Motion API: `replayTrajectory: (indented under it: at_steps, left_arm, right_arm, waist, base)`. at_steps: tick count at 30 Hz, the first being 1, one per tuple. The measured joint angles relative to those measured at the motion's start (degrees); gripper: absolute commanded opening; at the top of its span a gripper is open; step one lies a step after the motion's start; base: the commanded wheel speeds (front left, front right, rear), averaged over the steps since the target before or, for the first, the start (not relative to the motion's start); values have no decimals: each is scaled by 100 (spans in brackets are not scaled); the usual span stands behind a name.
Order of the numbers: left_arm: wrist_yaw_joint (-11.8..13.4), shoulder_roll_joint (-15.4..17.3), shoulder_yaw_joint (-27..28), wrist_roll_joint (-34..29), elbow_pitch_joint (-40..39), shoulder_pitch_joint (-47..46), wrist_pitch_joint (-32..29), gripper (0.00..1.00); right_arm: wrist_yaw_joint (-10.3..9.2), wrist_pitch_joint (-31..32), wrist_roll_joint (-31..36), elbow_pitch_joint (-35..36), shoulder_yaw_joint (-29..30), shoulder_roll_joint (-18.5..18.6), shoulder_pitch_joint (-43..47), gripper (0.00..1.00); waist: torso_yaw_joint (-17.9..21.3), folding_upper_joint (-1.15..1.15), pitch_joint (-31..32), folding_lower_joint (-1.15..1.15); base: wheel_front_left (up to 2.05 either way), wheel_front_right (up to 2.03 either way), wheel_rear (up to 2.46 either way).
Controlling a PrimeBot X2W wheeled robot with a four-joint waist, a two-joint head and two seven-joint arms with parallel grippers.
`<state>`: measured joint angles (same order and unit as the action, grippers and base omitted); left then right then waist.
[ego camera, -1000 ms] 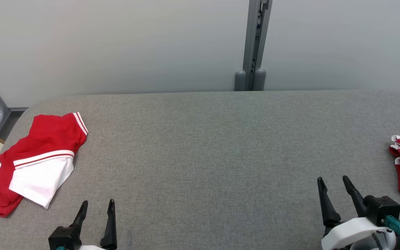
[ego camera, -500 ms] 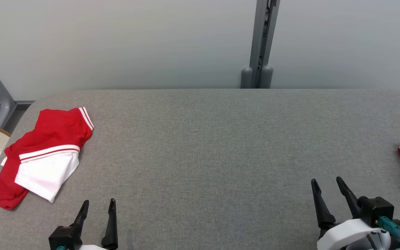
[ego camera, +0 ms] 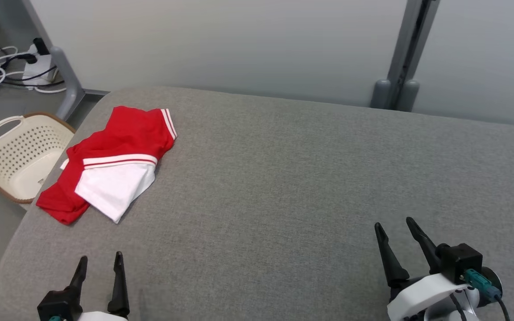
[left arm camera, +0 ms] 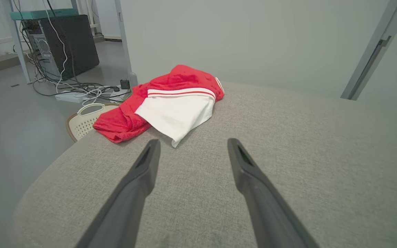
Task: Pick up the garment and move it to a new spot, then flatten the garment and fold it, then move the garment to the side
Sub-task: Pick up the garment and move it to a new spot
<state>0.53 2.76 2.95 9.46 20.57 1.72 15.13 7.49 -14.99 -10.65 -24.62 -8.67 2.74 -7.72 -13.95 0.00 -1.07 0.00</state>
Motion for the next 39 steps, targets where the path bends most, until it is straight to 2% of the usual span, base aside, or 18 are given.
replayTrajectory:
  at_steps: [10,15,19,30,39]
  left_arm:
    - [-23,5,637,-101,-62,40,0,100]
    - [-30,4,782,-4,-51,151,0,100]
    - [-57,1,839,115,-7,155,0,100]
    - [-486,11,1070,179,645,-561,-1,100]
    - [-755,527,1146,193,1529,-1904,-1,100]
  right_arm:
    - [0,0,-36,-31,-261,-1,-143,100]
    - [0,0,-35,-67,-387,-1,-175,100]
    - [0,0,-23,-69,-479,-1,-202,100]
    - [0,0,235,-59,-476,-1,-399,100]
    - [0,0,578,167,-471,0,-750,100]
  waist:
    - [-687,0,-211,0]
    - [-877,0,-222,0]
    - [-866,0,-276,0]
    - [-628,0,-705,0]
    - [-327,0,-1320,0]
  base:
    - [0,0,0]
    - [0,0,0]
    - [0,0,0]
    - [0,0,0]
    - [0,0,0]
